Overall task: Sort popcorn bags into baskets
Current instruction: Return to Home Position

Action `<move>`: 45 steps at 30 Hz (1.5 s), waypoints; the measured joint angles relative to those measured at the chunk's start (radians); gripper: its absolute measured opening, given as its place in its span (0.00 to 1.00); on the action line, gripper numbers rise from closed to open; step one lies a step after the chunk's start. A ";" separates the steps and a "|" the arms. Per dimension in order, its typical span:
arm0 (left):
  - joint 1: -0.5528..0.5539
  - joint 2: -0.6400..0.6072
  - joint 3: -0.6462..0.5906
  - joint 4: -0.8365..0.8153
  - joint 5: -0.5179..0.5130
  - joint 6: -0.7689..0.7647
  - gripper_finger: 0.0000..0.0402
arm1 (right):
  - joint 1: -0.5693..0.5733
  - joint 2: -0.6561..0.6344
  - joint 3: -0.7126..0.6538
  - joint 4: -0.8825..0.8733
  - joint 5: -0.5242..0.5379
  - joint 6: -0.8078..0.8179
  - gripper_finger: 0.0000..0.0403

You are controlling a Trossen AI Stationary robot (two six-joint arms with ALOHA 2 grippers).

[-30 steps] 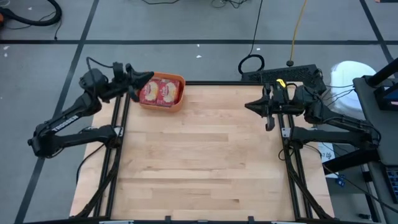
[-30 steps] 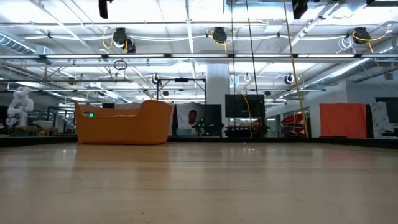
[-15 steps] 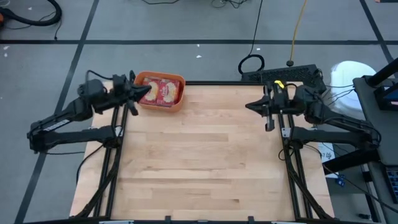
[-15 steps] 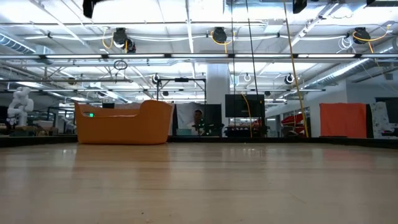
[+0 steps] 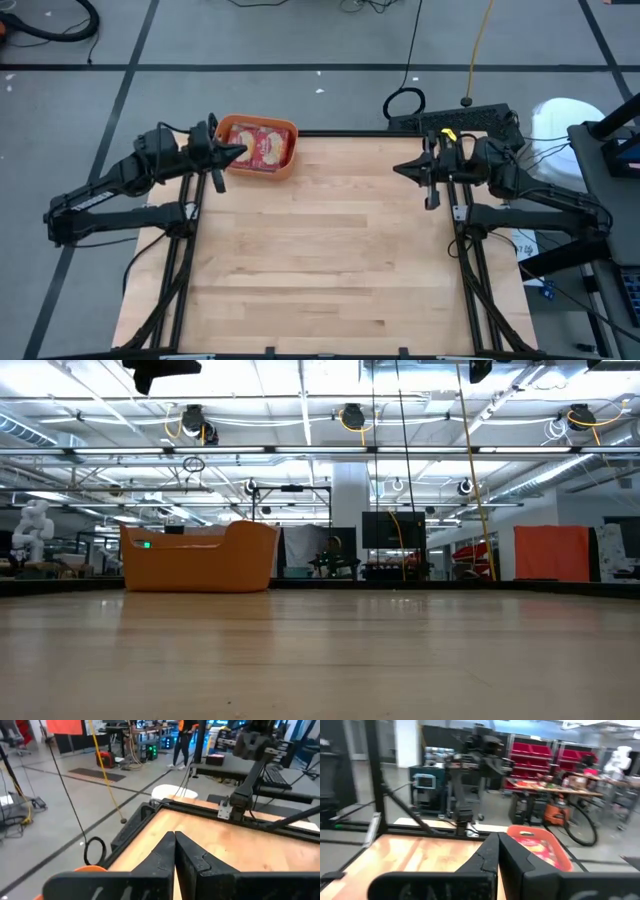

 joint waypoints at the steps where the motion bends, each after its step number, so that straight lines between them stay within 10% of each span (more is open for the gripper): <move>1: 0.003 -0.002 0.000 -0.001 0.009 0.011 0.02 | 0.000 0.001 0.000 0.000 0.017 0.007 0.00; 13: -0.147 -0.102 -0.278 0.195 0.154 -0.001 0.01 | 0.093 0.021 -0.141 0.121 0.146 -0.132 0.00; 26: -0.425 -0.254 -0.588 0.384 -0.164 -0.048 0.00 | 0.166 0.003 -0.460 0.414 0.142 -0.119 0.00; 45: -0.458 -0.274 -0.813 0.565 -0.160 -0.021 0.00 | 0.154 -0.171 -0.732 0.607 0.113 -0.082 0.00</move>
